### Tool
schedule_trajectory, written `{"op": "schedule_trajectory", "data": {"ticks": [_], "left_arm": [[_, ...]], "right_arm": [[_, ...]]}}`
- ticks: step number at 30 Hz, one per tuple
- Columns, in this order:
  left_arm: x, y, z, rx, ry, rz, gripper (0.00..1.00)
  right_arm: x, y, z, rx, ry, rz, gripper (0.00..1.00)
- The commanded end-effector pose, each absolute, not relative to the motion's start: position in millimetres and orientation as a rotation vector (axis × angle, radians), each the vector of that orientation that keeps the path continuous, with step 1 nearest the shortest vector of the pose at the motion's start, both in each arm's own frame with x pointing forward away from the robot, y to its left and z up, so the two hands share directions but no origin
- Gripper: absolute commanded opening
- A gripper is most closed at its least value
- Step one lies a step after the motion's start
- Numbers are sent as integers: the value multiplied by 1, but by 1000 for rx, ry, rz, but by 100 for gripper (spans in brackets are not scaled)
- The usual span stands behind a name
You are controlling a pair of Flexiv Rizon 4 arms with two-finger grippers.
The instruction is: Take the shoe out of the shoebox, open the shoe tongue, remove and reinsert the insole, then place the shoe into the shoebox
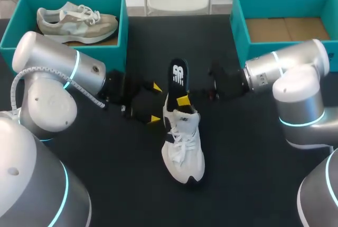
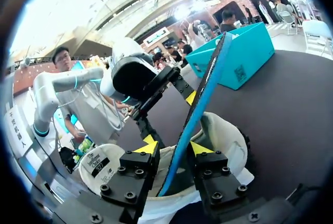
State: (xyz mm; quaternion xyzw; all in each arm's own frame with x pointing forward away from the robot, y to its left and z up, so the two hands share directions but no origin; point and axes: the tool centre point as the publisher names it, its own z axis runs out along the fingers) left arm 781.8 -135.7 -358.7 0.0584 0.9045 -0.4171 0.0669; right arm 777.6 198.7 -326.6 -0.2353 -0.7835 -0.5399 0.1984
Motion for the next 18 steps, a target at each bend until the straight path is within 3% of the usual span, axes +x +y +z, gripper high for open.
{"op": "schedule_trajectory", "data": {"ticks": [1,4,6,18], "left_arm": [[781,-136,-359,175,2727,-1254,100],[781,-136,-359,175,2727,-1254,100],[781,-136,-359,175,2727,-1254,100],[781,-136,-359,175,2727,-1254,100]], "right_arm": [[787,205,-331,-641,-2190,-1499,33],[788,205,-334,-635,-2179,-1485,21],[783,205,-338,-634,-2170,-1454,2],[733,205,-361,-688,-2088,-1316,0]]}}
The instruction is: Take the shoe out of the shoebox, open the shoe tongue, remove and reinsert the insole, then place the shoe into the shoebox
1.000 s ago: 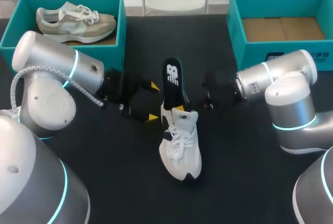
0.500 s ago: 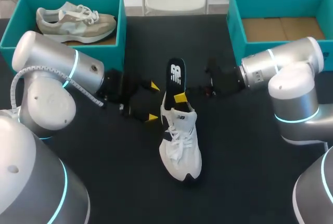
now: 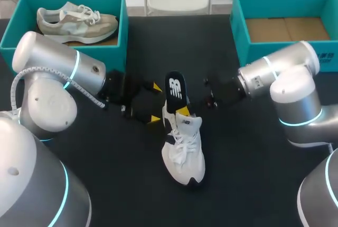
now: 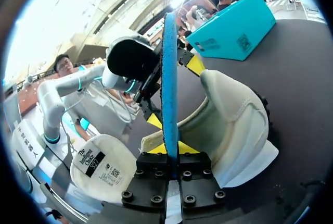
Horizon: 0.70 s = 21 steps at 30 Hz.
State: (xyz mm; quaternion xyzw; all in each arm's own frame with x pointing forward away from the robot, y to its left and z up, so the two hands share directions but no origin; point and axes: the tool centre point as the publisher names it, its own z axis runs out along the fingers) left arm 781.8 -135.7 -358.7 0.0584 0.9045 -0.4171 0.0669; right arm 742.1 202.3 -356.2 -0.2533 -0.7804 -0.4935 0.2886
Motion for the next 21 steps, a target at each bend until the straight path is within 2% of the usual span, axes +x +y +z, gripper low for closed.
{"op": "schedule_trajectory", "data": {"ticks": [1,5,8,15,21], "left_arm": [[781,-136,-359,175,2727,-1254,100],[781,-136,-359,175,2727,-1254,100],[781,-136,-359,175,2727,-1254,100],[781,-136,-359,175,2727,-1254,100],[781,-136,-359,175,2727,-1254,100]], "right_arm": [[733,204,-361,-695,-2090,-1325,0],[742,201,-351,-693,-2132,-1338,24],[749,200,-341,-680,-2168,-1344,33],[773,200,-323,-634,-2226,-1379,36],[790,201,-329,-604,-2228,-1376,29]]}}
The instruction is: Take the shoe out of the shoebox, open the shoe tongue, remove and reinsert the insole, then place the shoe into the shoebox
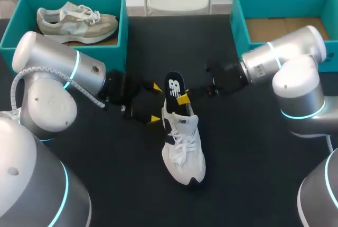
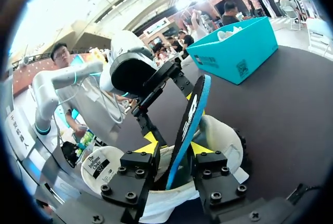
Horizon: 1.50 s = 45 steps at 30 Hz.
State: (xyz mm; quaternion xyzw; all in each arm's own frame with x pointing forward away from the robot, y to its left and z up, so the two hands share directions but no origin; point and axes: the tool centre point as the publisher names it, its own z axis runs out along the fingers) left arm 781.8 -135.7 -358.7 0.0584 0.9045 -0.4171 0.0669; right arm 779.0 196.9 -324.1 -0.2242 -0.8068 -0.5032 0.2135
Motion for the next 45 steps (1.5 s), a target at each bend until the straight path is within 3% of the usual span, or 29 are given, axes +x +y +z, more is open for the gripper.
{"op": "schedule_trajectory", "data": {"ticks": [1,4,20,26,31,37,40,45], "left_arm": [[781,-136,-359,175,2727,-1254,100],[781,-136,-359,175,2727,-1254,100],[781,-136,-359,175,2727,-1254,100],[781,-136,-359,175,2727,-1254,100],[781,-136,-359,175,2727,-1254,100],[781,-136,-359,175,2727,-1254,100],[781,-136,-359,175,2727,-1254,100],[781,-136,-359,175,2727,-1254,100]], "right_arm": [[791,201,-331,-600,-2221,-1374,27],[787,201,-337,-601,-2203,-1354,0],[747,203,-348,-651,-2132,-1223,0],[761,199,-335,-657,-2181,-1247,24],[776,201,-335,-640,-2193,-1252,29],[784,206,-340,-640,-2175,-1252,22],[780,206,-344,-665,-2154,-1224,0],[763,202,-348,-698,-2123,-1194,0]]}}
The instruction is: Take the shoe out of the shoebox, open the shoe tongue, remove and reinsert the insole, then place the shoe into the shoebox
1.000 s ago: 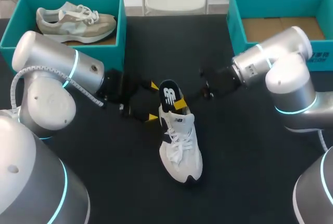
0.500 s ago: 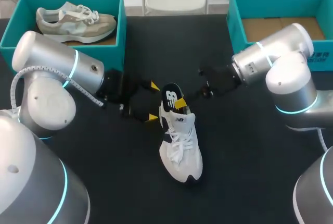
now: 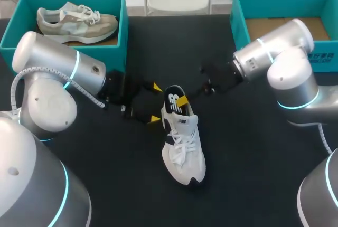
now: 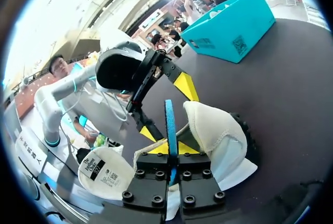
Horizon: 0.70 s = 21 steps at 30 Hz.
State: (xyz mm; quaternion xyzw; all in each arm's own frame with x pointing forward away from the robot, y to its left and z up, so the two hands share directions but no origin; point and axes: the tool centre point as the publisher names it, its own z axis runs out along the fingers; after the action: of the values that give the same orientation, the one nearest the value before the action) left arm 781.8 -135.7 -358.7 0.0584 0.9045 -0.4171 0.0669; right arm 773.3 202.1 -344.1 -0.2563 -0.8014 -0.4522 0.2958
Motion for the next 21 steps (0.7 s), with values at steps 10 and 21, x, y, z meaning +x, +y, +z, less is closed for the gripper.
{"op": "schedule_trajectory", "data": {"ticks": [10,21], "left_arm": [[781,-136,-359,175,2727,-1254,100],[781,-136,-359,175,2727,-1254,100]], "right_arm": [[740,202,-353,-752,-2074,-1129,0],[752,196,-336,-774,-2138,-1147,28]]}}
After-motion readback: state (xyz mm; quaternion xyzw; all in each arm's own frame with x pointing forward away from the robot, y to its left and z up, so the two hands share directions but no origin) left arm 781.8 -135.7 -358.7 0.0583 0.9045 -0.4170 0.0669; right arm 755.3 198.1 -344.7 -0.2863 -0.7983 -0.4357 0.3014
